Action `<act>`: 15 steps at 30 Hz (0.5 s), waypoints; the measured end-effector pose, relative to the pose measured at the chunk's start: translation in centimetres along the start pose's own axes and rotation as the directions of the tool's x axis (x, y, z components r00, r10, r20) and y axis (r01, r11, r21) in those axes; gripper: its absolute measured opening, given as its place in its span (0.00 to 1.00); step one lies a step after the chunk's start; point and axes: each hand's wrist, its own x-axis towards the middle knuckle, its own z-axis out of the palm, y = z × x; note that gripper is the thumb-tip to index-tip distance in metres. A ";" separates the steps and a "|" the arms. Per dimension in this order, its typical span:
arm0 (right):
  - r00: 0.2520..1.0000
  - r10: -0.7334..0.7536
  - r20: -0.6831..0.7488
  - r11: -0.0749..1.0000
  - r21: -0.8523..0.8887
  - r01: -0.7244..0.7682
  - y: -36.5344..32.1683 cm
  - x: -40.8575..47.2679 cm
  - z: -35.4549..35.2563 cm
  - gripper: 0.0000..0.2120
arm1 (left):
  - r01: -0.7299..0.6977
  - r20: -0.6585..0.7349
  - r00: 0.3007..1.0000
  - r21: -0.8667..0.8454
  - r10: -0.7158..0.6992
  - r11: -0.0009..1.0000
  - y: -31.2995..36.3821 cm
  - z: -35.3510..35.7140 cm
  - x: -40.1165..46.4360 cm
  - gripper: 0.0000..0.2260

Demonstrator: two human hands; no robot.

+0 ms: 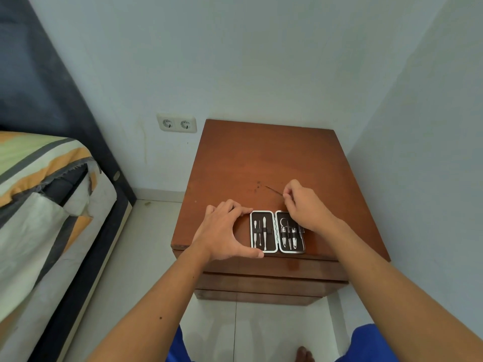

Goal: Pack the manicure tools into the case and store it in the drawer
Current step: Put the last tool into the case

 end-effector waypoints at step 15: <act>0.970 0.229 -0.084 0.655 0.750 -0.090 1.9 -1.4 -0.8 0.07 | 0.000 -0.002 1.000 -0.001 0.000 1.000 0.0 0.0 0.0 0.50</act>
